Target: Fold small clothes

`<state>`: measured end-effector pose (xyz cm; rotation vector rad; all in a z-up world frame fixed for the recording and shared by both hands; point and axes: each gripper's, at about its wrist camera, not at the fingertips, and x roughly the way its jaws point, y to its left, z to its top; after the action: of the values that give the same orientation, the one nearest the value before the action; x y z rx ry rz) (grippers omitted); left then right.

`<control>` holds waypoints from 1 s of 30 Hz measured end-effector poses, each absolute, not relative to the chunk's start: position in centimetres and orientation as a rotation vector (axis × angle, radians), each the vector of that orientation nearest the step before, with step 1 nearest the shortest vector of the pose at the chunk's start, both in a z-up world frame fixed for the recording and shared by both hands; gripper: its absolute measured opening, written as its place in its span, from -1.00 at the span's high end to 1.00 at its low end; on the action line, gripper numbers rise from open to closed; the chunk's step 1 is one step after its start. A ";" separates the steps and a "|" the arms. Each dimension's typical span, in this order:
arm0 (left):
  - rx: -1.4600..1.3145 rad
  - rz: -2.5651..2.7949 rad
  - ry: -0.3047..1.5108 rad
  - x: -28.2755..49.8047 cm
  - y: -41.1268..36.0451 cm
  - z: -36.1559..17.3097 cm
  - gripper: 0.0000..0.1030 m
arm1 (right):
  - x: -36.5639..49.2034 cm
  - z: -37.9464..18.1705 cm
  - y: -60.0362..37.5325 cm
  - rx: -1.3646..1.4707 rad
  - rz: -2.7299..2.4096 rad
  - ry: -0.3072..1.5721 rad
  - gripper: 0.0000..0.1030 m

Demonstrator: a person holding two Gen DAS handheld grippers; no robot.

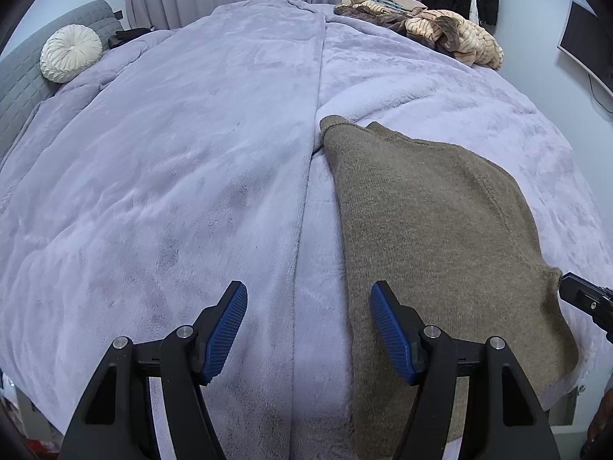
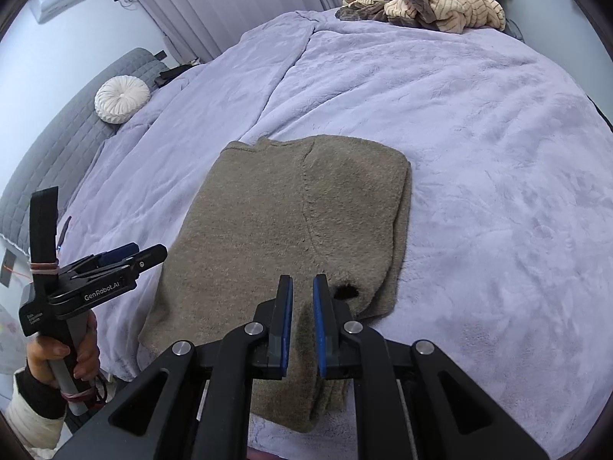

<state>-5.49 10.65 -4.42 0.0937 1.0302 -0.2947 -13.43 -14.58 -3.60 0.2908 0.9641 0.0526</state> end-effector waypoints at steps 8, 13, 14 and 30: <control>0.062 -0.298 1.045 -6.5 11.5 -5.1 -0.33 | -14.2 -6.7 -14.2 0.295 0.019 1.042 0.75; 0.070 -0.297 1.061 -6.8 12.2 -5.4 -0.33 | -15.0 -7.9 -15.2 0.388 0.024 1.023 0.69; 0.075 -0.294 1.067 -6.8 12.3 -5.5 -0.33 | -15.1 -8.0 -15.2 0.396 0.024 1.018 0.69; 0.076 -0.293 1.083 -6.0 11.6 -4.4 -0.33 | -15.1 -5.1 -16.2 0.463 0.045 0.973 0.00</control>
<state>-6.02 11.61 -4.44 0.0755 1.0826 -0.2934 -15.10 -16.16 -5.08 0.4625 0.9733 0.0451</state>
